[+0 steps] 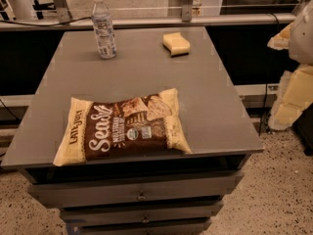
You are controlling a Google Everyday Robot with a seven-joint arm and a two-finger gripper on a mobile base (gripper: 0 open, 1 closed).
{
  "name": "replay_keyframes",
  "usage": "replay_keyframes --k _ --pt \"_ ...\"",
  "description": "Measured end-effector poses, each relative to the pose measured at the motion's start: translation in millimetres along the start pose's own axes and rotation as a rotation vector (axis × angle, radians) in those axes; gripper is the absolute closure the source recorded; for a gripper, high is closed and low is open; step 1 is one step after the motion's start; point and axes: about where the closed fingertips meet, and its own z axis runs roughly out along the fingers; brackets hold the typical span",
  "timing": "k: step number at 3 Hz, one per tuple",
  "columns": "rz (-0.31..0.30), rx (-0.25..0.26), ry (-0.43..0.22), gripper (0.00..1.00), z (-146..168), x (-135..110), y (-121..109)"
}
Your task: Knock blue plastic bottle over
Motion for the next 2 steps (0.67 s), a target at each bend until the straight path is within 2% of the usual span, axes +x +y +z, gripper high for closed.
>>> replay_keyframes --k 1,2 --pt "0.000 0.000 0.000 0.00 0 0 0" --pt "-0.003 0.028 -0.032 0.00 4 -10 -9"
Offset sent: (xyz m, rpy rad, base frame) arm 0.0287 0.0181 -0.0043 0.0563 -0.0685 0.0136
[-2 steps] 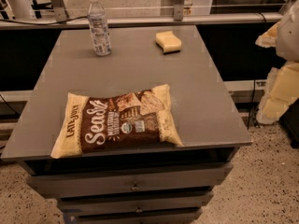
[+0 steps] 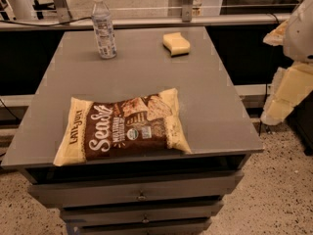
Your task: Knock blue plastic bottle over
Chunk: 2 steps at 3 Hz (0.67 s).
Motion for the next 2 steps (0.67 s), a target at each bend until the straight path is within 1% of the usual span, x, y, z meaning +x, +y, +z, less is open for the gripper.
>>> replay_keyframes --k 1,2 --pt "0.003 0.039 -0.092 0.00 13 -23 -22" --pt "0.020 0.066 -0.225 0.00 33 -57 -57"
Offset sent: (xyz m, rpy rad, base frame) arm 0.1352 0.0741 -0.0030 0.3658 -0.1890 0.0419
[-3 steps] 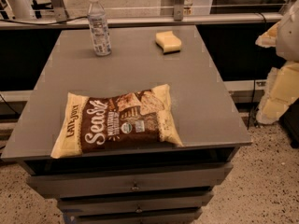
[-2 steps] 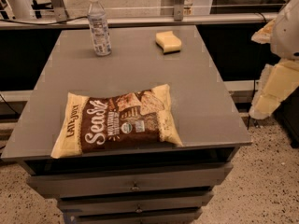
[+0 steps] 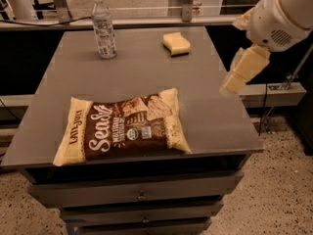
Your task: Knock blue plastic bottle over
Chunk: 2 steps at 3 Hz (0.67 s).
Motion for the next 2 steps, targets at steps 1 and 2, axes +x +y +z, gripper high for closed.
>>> replay_keyframes --k 1,2 --pt "0.060 -0.004 -0.143 0.00 42.8 -33.6 -21.9" --pt "0.060 -0.004 -0.143 0.00 42.8 -33.6 -21.9"
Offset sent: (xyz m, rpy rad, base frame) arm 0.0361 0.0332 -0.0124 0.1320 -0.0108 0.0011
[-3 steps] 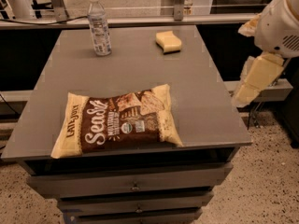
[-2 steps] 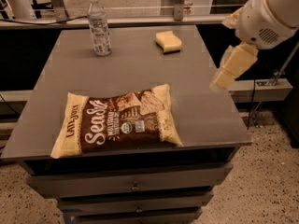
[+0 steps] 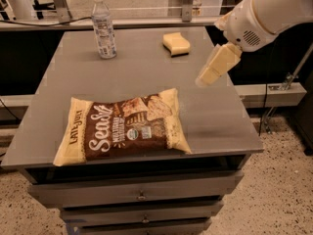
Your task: Knock blue plastic bottle over
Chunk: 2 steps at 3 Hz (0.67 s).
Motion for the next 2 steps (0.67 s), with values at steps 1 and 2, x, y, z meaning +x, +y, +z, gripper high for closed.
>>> replay_keyframes --k 1,2 --pt "0.061 0.014 -0.058 0.00 18 -8 -4" --pt "0.149 0.021 -0.203 0.00 57 -41 -20"
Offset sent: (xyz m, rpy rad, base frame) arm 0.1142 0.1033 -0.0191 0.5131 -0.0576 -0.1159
